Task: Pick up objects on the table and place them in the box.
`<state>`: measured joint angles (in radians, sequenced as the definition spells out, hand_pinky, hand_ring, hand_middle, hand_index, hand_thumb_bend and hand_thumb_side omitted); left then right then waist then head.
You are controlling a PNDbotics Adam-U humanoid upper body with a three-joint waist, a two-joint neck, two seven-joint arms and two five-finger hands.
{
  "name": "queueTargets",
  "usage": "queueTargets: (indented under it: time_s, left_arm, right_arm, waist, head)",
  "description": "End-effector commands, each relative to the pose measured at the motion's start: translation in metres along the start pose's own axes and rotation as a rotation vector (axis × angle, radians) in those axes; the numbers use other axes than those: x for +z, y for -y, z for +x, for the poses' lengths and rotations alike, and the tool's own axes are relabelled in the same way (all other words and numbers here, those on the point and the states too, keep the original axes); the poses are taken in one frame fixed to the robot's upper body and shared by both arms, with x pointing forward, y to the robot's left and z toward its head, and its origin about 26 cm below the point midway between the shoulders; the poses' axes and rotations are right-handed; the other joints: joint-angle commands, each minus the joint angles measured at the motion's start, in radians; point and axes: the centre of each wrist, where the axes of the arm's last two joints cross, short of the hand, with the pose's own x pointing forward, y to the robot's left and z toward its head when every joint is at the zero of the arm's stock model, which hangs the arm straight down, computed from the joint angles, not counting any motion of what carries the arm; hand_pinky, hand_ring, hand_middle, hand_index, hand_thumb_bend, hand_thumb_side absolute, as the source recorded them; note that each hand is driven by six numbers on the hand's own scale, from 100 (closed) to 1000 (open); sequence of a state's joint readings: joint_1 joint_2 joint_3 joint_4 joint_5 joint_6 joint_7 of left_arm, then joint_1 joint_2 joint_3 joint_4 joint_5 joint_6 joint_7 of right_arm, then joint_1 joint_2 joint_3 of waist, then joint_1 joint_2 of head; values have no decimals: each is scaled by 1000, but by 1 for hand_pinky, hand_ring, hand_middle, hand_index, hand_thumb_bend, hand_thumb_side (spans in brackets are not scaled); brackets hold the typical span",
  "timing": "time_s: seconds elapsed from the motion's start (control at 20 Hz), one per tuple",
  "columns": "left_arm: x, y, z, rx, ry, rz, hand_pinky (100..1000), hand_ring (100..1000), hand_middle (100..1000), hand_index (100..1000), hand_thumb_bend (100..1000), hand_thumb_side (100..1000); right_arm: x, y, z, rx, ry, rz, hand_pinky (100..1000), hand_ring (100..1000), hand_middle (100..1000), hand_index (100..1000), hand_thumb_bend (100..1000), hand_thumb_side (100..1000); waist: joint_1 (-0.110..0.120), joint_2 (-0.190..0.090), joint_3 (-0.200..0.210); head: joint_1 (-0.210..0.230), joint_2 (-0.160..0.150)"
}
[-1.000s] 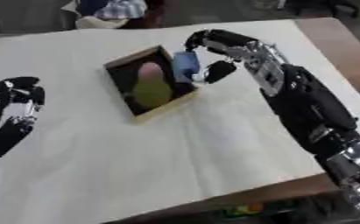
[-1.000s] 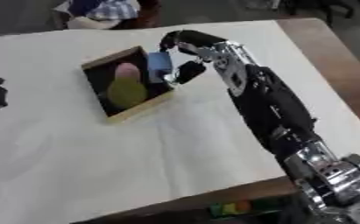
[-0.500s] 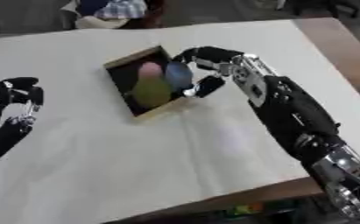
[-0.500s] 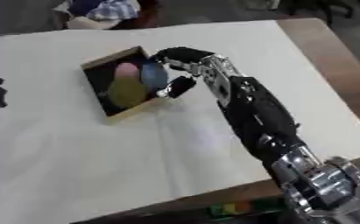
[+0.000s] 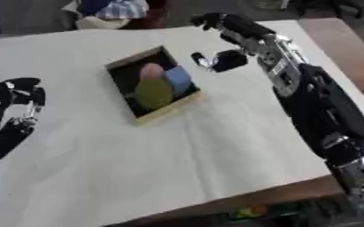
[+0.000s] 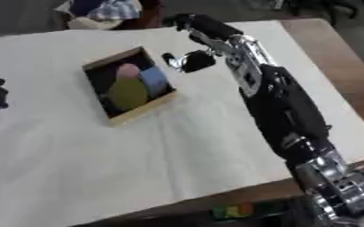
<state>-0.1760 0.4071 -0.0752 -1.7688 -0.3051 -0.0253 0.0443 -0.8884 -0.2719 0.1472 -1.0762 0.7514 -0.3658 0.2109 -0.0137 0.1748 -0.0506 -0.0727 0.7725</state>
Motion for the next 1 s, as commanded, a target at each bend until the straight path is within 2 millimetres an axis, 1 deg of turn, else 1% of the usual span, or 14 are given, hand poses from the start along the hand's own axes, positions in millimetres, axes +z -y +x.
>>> queueTargets:
  time_s: [0.05,0.25,0.4,0.5,0.65,0.8,1.0]
  left_arm:
    - [-2,-6,1,-6,9,23,701,554,597,773,247,767]
    - [-1,-5,-1,8,-5,58,698,554,599,771,205,782]
    - [0,-2,-2,38,-17,102,698,564,609,772,179,794]
    - [0,2,-3,67,-21,135,699,570,616,773,159,806]
    - [2,7,-3,114,-22,187,702,580,622,772,115,839]
    - [5,14,-5,161,-30,226,705,589,628,771,100,855]
    - [7,24,-6,204,-36,250,709,596,635,773,100,865]
  right_arm:
    - [21,29,1,-145,16,-206,829,785,818,927,100,565]
    - [57,18,5,-423,-7,-377,796,742,774,880,100,585]
    - [77,5,12,-552,-35,-476,786,729,762,862,100,608]
    - [89,-7,18,-620,-62,-525,783,723,756,857,100,621]
    - [103,-27,26,-714,-102,-577,780,714,747,849,100,656]
    - [114,-44,35,-802,-130,-618,777,709,742,845,100,663]
    - [123,-58,39,-857,-165,-632,775,703,737,843,100,662]
  waist:
    - [3,-19,-3]
    - [2,-14,-6]
    - [3,-11,-7]
    - [7,-8,-8]
    - [12,-5,-10]
    - [13,-1,-11]
    - [14,2,-12]
  head:
    - [12,-2]
    - [25,-2]
    - [29,-2]
    - [34,-2]
    - [48,-2]
    - [56,-2]
    - [58,-2]
